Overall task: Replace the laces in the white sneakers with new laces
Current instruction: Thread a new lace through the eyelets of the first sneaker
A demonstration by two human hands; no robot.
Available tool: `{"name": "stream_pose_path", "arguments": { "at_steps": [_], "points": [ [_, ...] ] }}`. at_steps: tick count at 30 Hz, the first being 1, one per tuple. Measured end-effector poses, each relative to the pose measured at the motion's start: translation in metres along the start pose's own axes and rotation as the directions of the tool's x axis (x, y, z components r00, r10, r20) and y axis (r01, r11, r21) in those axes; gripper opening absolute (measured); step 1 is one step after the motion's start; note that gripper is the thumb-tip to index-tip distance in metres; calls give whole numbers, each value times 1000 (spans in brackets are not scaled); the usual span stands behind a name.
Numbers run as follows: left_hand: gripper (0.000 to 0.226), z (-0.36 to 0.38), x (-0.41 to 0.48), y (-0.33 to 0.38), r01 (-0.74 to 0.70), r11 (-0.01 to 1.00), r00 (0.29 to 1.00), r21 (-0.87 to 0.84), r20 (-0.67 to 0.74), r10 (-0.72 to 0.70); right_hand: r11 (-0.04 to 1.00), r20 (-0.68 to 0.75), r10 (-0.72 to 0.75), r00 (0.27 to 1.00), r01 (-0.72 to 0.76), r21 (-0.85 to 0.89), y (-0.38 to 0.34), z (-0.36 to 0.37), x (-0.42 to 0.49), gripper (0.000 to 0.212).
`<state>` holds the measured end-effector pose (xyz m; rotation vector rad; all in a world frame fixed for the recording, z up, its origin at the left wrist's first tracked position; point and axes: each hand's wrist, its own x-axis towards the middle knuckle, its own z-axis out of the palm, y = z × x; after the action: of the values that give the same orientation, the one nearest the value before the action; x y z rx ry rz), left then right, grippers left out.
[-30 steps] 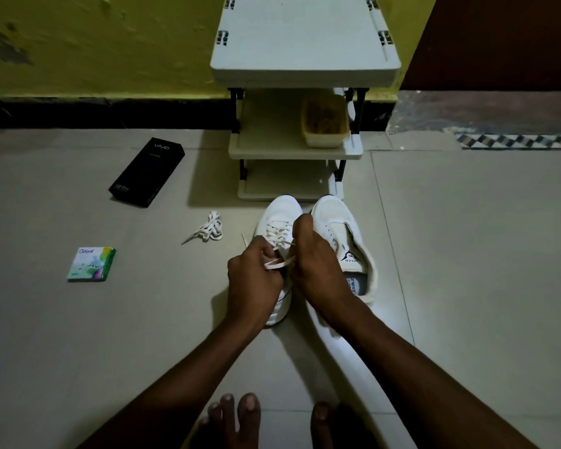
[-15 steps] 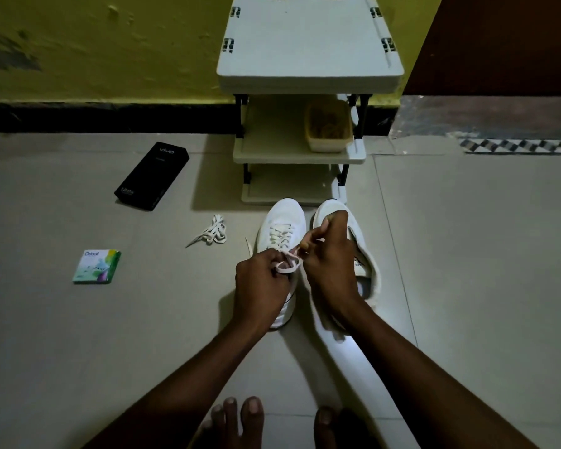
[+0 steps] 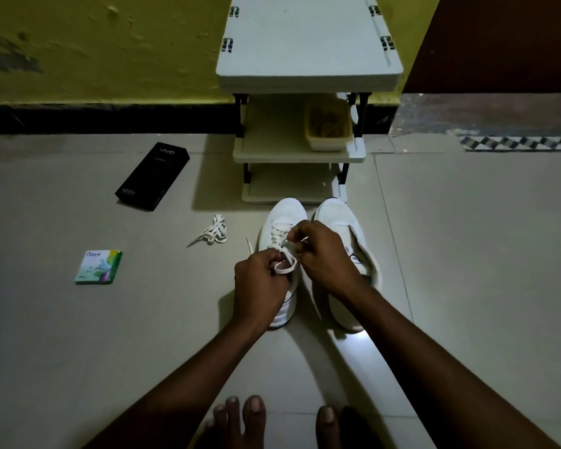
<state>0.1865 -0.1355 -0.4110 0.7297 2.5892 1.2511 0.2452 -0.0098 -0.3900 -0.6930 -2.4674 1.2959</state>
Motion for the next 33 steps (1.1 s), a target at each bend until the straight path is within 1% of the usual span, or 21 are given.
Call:
{"name": "stream_pose_path", "arguments": {
  "at_steps": [3, 6, 11, 14, 16, 17, 19, 20, 21, 23, 26, 28, 29, 30, 31, 32, 33],
  "points": [
    [12, 0, 0, 0, 8, 1000, 1000, 8, 9, -8, 978, 113, -4, 994, 27, -209, 1, -5, 0, 21],
    [11, 0, 0, 2, 16, 1000, 1000, -2, -1, -16, 950, 133, 19, 991, 23, -313, 0, -6, 1, 23],
    [8, -2, 1, 2, 19, 1000, 1000, -7, 12, -19, 940, 158, 49, 986, 8, -341, 0, -8, 1, 25],
    [6, -4, -1, 4, 5, 999, 1000, -40, 0, -5, 924, 199, 17, 980, 61, -377, -5, -10, 1, 8],
    [11, -3, -6, 3, -57, 998, 995, 2, -81, 57, 917, 199, -2, 980, 82, -392, -7, -11, 0, 9],
    [14, -2, -9, 2, -92, 995, 988, 42, -119, 97, 919, 198, -8, 980, 85, -386, -7, -10, -1, 13],
    [25, 0, -13, 0, -138, 984, 975, 115, -159, 155, 928, 205, -32, 978, 105, -357, -5, -9, -3, 21],
    [33, 0, -13, -1, -146, 981, 973, 131, -160, 166, 929, 202, -44, 978, 115, -352, -4, -8, -3, 21],
    [40, 0, -12, -1, -132, 983, 979, 130, -140, 150, 925, 194, -60, 979, 128, -357, -2, -7, -4, 18],
    [44, 0, -9, 0, -43, 993, 997, 112, -65, 50, 907, 169, -90, 982, 151, -393, -2, -5, -5, 13],
    [33, -2, -4, -1, 58, 982, 998, 177, 9, -61, 869, 135, -101, 986, 153, -471, -5, -3, -8, 13],
    [29, -7, -2, 0, 98, 968, 993, 229, 41, -110, 851, 31, -158, 987, 152, -503, -6, -5, -9, 20],
    [29, -9, -1, 1, 120, 958, 989, 261, 54, -139, 868, -71, -186, 980, 129, -480, -8, -10, -8, 22],
    [27, -11, 0, 3, 136, 946, 985, 293, 58, -160, 905, -213, -199, 957, 96, -415, -12, -15, -6, 22],
    [25, -13, 0, 5, 140, 938, 984, 318, 58, -166, 958, -355, -161, 921, 59, -282, -15, -20, -3, 20],
    [24, -14, -1, 6, 139, 935, 984, 327, 57, -166, 999, -453, -34, 891, 25, -27, -21, -27, 0, 16],
    [22, -14, 0, 8, 137, 936, 985, 325, 55, -163, 960, -461, 135, 877, -1, 280, -29, -32, 3, 17]
  ]
}}
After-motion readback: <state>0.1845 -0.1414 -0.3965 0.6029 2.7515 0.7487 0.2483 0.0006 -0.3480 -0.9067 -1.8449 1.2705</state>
